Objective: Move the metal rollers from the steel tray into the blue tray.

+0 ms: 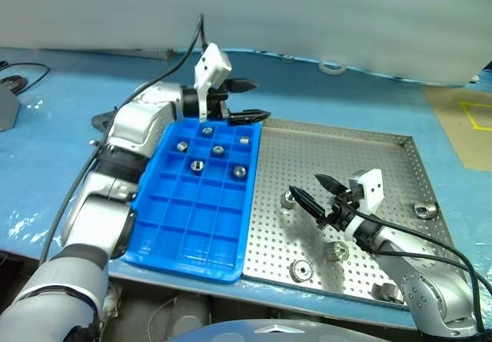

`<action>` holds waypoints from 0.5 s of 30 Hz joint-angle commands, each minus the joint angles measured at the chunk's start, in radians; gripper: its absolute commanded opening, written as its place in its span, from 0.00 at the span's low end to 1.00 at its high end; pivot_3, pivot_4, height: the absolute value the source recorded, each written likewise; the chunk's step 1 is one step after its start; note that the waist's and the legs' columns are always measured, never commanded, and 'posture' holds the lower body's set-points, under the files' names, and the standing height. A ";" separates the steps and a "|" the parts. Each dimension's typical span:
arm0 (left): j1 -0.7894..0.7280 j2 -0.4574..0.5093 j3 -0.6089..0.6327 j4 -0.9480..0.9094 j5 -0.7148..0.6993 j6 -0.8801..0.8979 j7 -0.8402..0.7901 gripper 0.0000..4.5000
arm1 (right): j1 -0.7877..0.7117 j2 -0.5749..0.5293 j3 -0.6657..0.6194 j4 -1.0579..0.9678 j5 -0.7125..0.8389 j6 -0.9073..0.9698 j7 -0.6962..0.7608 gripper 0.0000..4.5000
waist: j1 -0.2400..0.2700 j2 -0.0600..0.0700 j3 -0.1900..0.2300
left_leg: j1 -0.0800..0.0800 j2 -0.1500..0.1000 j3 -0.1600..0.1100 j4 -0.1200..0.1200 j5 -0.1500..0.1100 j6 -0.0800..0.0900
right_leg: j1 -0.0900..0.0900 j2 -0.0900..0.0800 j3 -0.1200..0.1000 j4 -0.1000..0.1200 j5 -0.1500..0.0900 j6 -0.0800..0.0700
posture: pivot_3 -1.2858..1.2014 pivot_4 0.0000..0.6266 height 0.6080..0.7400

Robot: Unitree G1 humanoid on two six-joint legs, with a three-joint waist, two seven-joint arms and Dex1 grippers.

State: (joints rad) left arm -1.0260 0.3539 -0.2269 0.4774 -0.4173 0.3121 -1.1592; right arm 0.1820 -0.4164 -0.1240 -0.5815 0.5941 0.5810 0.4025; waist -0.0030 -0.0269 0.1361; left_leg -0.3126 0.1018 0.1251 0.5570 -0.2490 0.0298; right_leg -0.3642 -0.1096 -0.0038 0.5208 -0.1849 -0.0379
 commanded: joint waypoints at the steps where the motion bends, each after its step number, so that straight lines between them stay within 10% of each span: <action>1: -0.082 -0.020 0.013 0.158 0.033 -0.073 -0.131 0.99 | -0.107 -0.124 -0.242 -0.039 0.168 0.096 -0.015 1.00 | -0.020 0.001 0.001 | -0.005 0.000 -0.001 0.002 0.000 0.001 | -0.004 0.000 0.000 0.000 0.000 0.000 | 0.41 0.24 1.00; 10: -0.166 -0.074 0.068 0.301 0.051 -0.066 -0.275 0.99 | -0.035 -0.123 -0.341 0.004 0.226 0.074 0.029 1.00 | -0.030 0.000 -0.002 | -0.023 0.005 -0.001 0.008 -0.005 0.010 | -0.015 -0.001 -0.007 0.000 -0.001 -0.004 | 0.39 0.24 1.00; 15: 0.034 -0.017 0.032 -0.021 0.009 0.114 -0.333 0.99 | -0.031 -0.113 -0.362 0.047 0.211 0.028 0.044 1.00 | -0.040 0.000 -0.002 | -0.021 0.004 0.000 0.015 -0.010 0.016 | -0.006 -0.003 -0.006 -0.002 -0.003 -0.008 | 0.39 0.24 1.00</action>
State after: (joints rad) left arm -0.9969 0.3175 -0.1971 0.5516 -0.3800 0.3812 -1.4804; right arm 0.1577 -0.5276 -0.4537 -0.5283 0.8014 0.6389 0.4388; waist -0.0427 -0.0264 0.1342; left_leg -0.3335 0.1059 0.1253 0.5719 -0.2590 0.0466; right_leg -0.3702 -0.1129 -0.0101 0.5187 -0.1880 -0.0466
